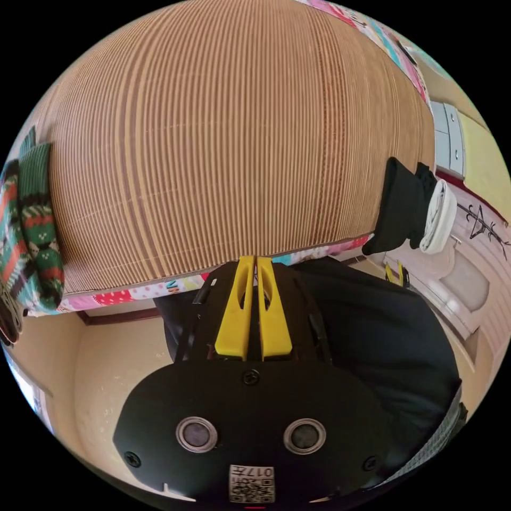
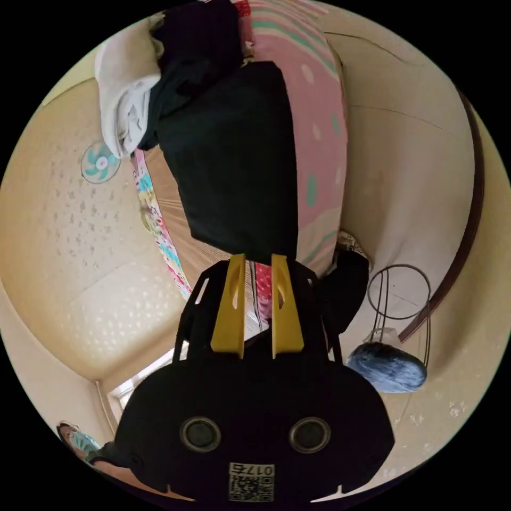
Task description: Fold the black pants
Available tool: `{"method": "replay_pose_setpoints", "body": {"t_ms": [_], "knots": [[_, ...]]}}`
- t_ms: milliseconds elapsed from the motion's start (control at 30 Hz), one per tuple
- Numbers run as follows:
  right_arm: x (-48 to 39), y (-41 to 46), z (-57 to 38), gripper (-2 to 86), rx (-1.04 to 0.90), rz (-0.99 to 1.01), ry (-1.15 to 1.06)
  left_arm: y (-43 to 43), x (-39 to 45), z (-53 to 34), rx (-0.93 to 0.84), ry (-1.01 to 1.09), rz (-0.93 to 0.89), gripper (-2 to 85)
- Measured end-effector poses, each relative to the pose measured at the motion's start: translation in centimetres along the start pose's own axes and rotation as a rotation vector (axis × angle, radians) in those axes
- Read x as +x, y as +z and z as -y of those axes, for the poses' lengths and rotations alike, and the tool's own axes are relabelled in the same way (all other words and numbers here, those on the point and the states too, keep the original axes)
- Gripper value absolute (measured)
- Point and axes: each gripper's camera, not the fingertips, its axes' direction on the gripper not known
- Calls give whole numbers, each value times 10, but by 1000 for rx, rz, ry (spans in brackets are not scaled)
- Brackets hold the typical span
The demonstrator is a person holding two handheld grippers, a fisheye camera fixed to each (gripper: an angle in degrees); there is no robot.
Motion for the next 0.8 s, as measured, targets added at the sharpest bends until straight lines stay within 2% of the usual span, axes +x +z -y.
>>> {"method": "replay_pose_setpoints", "body": {"t_ms": [67, 133, 167, 233, 267, 367, 433, 500, 633, 800], "knots": [[-5, -29, 6, 122, 155, 175, 75, 8, 27, 0, -1, 48, 35, -10], [-16, -63, 13, 136, 373, 468, 98, 19, 45, -3, -12, 110, 89, -10], [-18, -71, 15, 137, 421, 535, 104, 27, 50, -4, -28, 130, 137, -10], [-34, -94, 27, 141, 562, 729, 109, 40, 44, -4, -56, 102, 192, -10], [-40, -98, 32, 141, 571, 754, 102, 48, 33, -4, -71, 55, 203, -10], [-81, -109, 60, 137, 484, 732, 10, 59, -8, -4, -75, -118, 120, -10], [-103, -121, 56, 131, 511, 570, -5, 62, -32, -8, -44, -225, 35, -10], [-102, -126, 49, 137, 526, 546, -8, 63, -59, -14, 13, -343, -66, -10], [-52, -118, 23, 161, 540, 651, 136, 70, -84, -17, 54, -454, -133, -10], [6, -111, -29, 169, 541, 505, 368, 84, -91, 1, 35, -482, -115, -10]]}}
